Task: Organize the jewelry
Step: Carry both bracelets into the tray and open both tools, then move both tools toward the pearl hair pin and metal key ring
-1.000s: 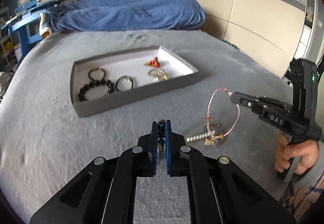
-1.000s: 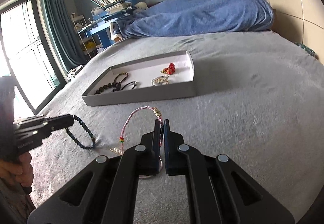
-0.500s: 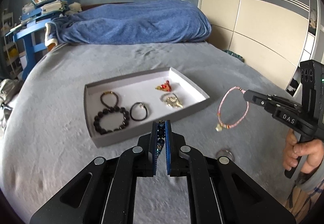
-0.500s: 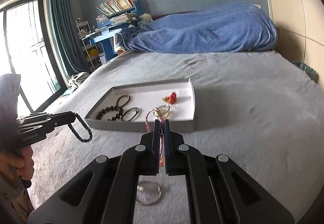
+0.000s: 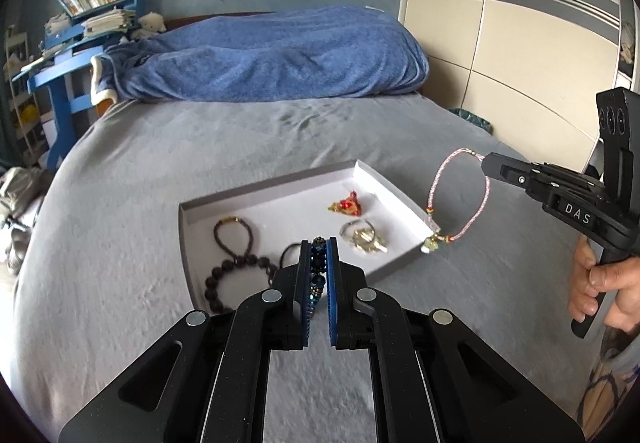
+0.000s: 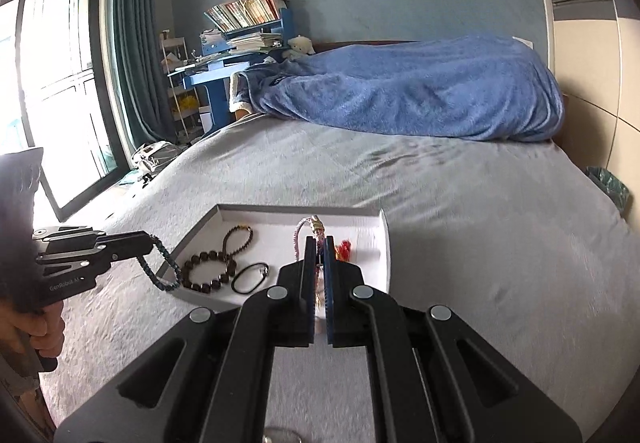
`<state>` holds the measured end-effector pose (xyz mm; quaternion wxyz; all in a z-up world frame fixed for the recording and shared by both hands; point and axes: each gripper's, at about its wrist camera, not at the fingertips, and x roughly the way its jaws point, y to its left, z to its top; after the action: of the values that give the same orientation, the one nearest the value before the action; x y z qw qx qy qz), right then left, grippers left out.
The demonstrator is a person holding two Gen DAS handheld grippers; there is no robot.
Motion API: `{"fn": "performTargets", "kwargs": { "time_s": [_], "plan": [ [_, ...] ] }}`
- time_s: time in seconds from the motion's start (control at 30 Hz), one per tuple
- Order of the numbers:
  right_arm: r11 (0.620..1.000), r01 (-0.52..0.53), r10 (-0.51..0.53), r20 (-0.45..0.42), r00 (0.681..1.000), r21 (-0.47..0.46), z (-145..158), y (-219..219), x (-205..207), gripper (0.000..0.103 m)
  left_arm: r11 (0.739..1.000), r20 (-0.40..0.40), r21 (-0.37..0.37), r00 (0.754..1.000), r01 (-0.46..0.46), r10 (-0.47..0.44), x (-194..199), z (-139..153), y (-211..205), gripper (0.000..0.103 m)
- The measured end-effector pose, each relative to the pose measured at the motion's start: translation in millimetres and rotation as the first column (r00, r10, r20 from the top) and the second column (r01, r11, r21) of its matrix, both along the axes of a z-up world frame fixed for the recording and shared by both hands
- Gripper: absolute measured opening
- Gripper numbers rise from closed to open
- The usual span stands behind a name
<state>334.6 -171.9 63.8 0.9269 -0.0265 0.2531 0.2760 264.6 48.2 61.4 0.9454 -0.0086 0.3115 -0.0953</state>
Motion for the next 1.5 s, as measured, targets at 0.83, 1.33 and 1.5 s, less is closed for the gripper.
{"fn": "performTargets", "kwargs": {
  "time_s": [0.83,1.33,1.5],
  "plan": [
    [0.994,-0.014,-0.008,-0.193,0.981,-0.112,-94.4,52.0,65.2,0.003,0.999,-0.157,0.044,0.988,0.01,-0.002,76.5,-78.5,-30.9,0.008],
    [0.997,0.019,-0.033,-0.186,0.982,-0.076,-96.0,38.1,58.3,0.019,0.992,-0.122,0.098,0.988,-0.078,0.09,56.2,-83.0,-2.8,0.059],
    [0.999,0.025,-0.032,-0.17,0.985,-0.045,-89.7,27.0,41.7,0.034,0.991,-0.065,0.087,0.992,-0.103,0.109,34.7,-71.6,-3.2,0.079]
  ]
}}
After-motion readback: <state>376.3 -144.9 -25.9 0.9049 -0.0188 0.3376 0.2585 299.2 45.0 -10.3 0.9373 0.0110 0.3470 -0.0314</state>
